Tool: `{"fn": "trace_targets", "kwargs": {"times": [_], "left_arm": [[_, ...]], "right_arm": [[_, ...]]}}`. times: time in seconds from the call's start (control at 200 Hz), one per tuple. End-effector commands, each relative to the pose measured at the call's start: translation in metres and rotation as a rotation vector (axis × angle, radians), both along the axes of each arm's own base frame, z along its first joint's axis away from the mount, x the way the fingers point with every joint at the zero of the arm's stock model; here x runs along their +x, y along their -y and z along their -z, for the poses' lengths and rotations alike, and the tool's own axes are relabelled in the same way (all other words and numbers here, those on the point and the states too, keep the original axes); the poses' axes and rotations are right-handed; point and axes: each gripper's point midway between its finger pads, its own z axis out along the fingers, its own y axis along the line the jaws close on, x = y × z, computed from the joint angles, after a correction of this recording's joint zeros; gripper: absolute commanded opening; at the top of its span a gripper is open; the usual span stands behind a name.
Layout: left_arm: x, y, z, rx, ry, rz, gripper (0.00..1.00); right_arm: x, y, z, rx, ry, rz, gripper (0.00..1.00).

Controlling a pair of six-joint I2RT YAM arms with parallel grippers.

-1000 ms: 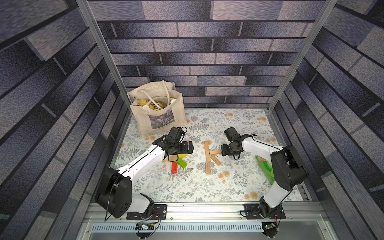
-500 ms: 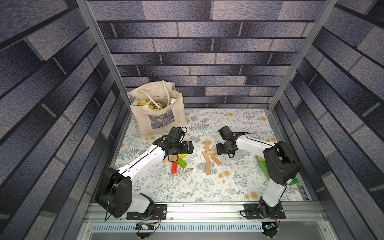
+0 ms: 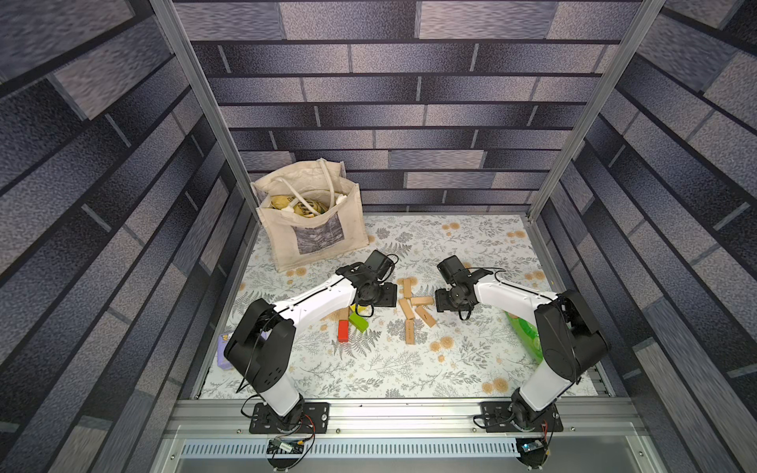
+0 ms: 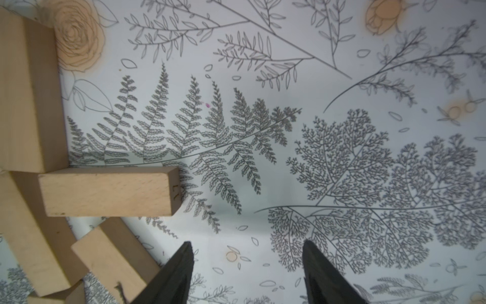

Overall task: Assemble the letter k with building blocks
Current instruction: Adjust the building block at the center of the board.

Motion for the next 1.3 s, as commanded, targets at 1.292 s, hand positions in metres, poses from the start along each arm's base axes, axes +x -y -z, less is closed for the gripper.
{"fn": "trace_targets", "kwargs": {"times": [1.292], "left_arm": [[0.01,0.036,0.056,0.079,-0.16,-0.122,0.32]], "right_arm": [[-0.007,-0.057,0.018,0.149,-0.079,-0.072,0.67]]}}
